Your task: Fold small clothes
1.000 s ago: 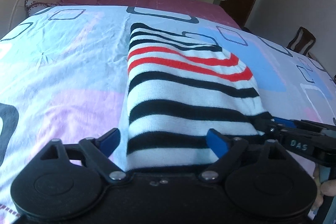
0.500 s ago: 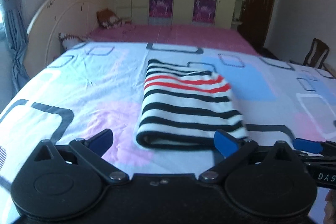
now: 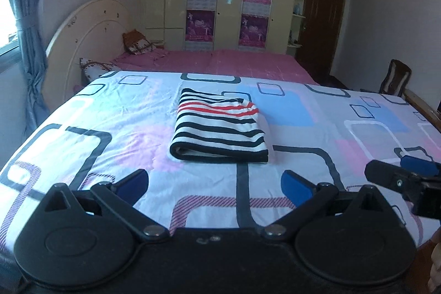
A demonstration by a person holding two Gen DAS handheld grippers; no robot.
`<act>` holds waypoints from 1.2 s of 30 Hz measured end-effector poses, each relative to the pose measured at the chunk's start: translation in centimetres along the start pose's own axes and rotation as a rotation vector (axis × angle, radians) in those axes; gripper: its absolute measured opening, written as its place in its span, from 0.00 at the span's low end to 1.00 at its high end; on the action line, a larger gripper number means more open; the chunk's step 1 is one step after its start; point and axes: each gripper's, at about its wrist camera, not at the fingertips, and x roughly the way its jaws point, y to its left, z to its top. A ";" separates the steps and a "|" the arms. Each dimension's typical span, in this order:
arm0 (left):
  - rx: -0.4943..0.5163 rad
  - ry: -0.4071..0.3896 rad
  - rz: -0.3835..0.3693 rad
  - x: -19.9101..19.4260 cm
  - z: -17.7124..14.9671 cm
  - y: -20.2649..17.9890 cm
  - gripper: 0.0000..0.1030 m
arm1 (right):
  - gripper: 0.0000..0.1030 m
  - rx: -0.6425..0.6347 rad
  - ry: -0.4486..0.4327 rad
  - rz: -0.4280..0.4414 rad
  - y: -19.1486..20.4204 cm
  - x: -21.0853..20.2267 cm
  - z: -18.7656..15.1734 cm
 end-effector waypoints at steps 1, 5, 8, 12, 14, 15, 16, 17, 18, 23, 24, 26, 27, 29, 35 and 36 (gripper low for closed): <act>-0.002 -0.006 0.012 -0.6 -0.1 -0.1 0.99 | 1.00 -0.006 -0.012 -0.023 0.3 -0.7 0.0; 0.005 -0.036 0.053 -2.6 -0.4 -0.7 0.99 | 1.00 -0.040 -0.041 -0.065 1.2 -2.1 -0.1; 0.011 -0.056 0.071 -3.4 -0.5 -0.9 1.00 | 1.00 -0.047 -0.054 -0.068 1.4 -2.7 -0.2; 0.005 -0.066 0.090 -3.9 -0.6 -0.9 1.00 | 1.00 -0.046 -0.069 -0.055 1.4 -3.0 -0.3; 0.004 -0.067 0.092 -4.1 -0.7 -0.9 1.00 | 1.00 -0.051 -0.075 -0.056 1.4 -3.2 -0.3; 0.004 -0.066 0.095 -4.1 -0.7 -0.9 1.00 | 1.00 -0.051 -0.077 -0.054 1.4 -3.3 -0.4; 0.004 -0.067 0.098 -4.1 -0.7 -1.0 1.00 | 1.00 -0.051 -0.078 -0.053 1.4 -3.3 -0.4; 0.005 -0.069 0.099 -4.2 -0.8 -1.0 1.00 | 1.00 -0.051 -0.078 -0.052 1.3 -3.3 -0.4; 0.005 -0.071 0.101 -4.2 -0.8 -1.0 1.00 | 1.00 -0.052 -0.079 -0.052 1.3 -3.3 -0.4; 0.014 -0.081 0.117 -4.4 -0.9 -1.0 1.00 | 1.00 -0.059 -0.088 -0.049 1.3 -3.7 -0.5; 0.013 -0.080 0.117 -4.5 -0.9 -1.0 1.00 | 1.00 -0.060 -0.090 -0.048 1.3 -3.7 -0.5; 0.014 -0.081 0.118 -4.5 -0.9 -0.9 1.00 | 1.00 -0.060 -0.092 -0.047 1.3 -3.6 -0.4; 0.015 -0.081 0.119 -4.4 -0.8 -1.0 1.00 | 1.00 -0.061 -0.093 -0.045 1.2 -3.6 -0.4; 0.016 -0.080 0.121 -4.4 -0.9 -1.0 1.00 | 1.00 -0.063 -0.093 -0.042 1.3 -3.6 -0.4; 0.021 -0.077 0.118 -4.3 -0.9 -1.0 1.00 | 1.00 -0.065 -0.093 -0.041 1.4 -3.4 -0.5; 0.023 -0.076 0.119 -4.3 -0.9 -1.1 1.00 | 1.00 -0.064 -0.091 -0.042 1.4 -3.4 -0.5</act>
